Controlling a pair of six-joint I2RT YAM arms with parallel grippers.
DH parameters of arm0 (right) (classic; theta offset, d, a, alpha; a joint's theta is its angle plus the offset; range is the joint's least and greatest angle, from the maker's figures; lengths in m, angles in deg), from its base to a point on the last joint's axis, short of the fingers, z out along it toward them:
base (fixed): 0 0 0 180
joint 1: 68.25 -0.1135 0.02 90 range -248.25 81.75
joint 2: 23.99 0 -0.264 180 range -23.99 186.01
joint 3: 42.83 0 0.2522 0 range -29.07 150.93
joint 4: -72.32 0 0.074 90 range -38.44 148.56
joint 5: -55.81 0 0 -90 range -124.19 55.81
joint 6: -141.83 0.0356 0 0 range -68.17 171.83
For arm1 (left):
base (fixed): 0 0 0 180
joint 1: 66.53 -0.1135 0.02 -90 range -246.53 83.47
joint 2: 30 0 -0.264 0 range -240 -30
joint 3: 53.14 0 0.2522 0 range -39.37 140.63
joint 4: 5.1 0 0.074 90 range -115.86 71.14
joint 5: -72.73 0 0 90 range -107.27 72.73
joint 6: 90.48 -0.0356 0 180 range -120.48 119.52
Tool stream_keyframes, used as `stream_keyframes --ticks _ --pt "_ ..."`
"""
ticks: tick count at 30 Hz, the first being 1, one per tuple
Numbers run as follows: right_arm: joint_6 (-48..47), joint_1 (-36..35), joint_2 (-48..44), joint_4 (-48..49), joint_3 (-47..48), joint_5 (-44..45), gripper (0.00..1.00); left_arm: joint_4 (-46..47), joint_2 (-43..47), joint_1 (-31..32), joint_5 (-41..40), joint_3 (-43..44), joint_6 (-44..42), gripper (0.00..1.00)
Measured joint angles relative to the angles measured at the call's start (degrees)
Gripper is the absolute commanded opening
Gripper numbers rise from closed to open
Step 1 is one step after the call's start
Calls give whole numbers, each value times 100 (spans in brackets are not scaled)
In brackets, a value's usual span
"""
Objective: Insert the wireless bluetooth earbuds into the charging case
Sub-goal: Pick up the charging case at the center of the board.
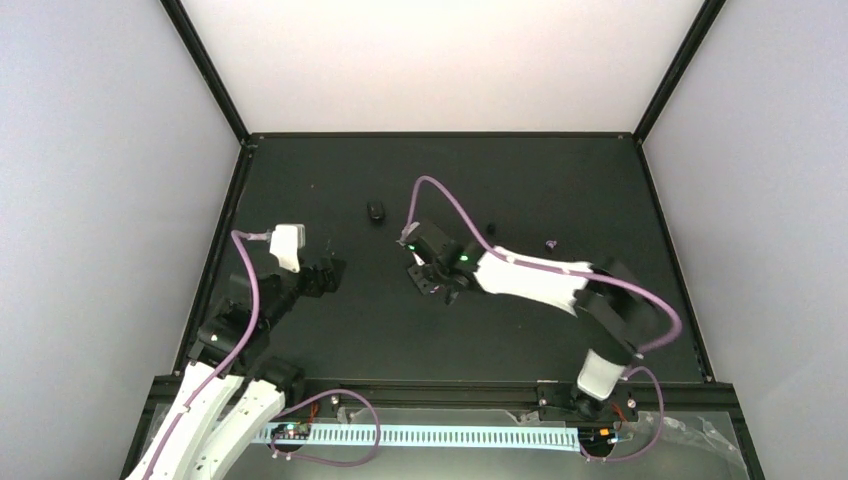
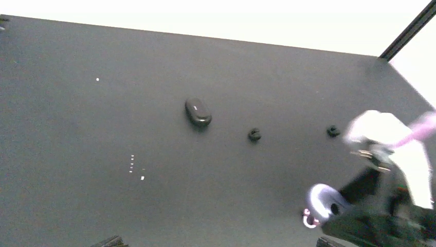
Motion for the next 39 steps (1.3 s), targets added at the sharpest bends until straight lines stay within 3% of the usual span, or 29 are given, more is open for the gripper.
stream_keyframes --ticks 7,12,16,25,39 --pt "-472 -734 -3047 391 -1648 531 41 546 22 0 579 -225 1102 99" --pt "-885 -1182 -4572 240 -2227 866 41 1746 35 2 2013 -866 1790 99" --pt "-1152 -1392 -5265 -125 -2363 1200 41 2522 -380 297 2898 -898 2133 99" --pt "-1784 -1622 -5475 -640 -2369 1611 40 2859 -1458 1742 3237 -332 2048 99" --pt "-2441 -2048 -4758 -750 -1888 1779 41 2522 -2518 2420 3060 354 1679 95"
